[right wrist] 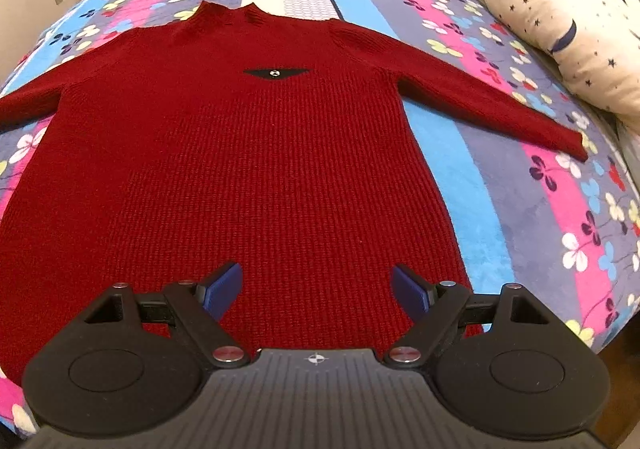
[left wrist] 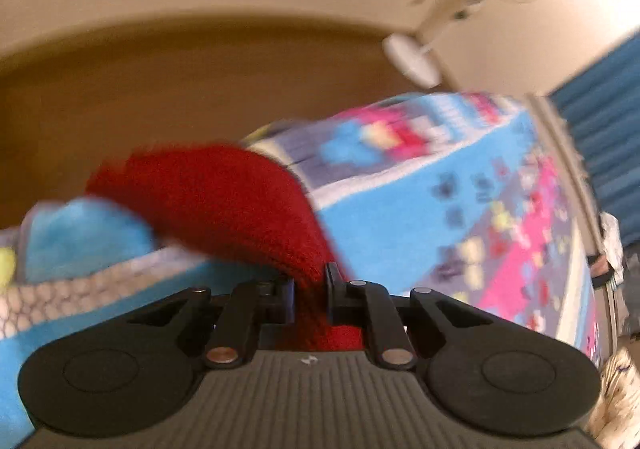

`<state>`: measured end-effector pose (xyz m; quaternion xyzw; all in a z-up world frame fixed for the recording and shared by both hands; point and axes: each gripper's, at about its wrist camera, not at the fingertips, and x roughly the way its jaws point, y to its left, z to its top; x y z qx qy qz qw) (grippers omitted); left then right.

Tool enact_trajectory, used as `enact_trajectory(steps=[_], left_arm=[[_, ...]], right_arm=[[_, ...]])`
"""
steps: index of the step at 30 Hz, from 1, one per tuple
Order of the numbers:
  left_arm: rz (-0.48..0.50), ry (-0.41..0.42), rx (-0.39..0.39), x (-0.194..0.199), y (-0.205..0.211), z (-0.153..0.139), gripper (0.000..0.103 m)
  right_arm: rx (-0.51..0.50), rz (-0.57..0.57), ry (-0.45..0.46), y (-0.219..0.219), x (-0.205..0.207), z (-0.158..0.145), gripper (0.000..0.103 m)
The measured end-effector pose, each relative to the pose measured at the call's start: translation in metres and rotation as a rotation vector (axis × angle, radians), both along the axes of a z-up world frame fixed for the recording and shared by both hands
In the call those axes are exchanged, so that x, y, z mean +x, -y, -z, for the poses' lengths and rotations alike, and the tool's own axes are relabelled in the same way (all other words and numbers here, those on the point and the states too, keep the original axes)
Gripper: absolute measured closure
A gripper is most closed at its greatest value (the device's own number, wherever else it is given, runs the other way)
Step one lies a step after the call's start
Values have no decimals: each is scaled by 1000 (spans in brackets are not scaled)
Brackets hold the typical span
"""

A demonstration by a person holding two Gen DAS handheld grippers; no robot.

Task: Fold small clothes

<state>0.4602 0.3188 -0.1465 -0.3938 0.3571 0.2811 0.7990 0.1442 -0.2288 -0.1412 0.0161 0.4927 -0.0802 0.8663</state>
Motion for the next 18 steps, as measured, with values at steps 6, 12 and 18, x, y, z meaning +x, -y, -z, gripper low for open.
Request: enact_trajectory(steps=[6, 12, 18], left_arm=[[448, 266, 198, 33, 187, -91, 89], [1126, 209, 199, -5, 394, -21, 17], [1158, 100, 230, -42, 380, 33, 11]], right_arm=[[14, 18, 18, 20, -2, 8, 20], [19, 90, 40, 52, -1, 11, 20], [-1, 115, 75, 78, 9, 12, 20]])
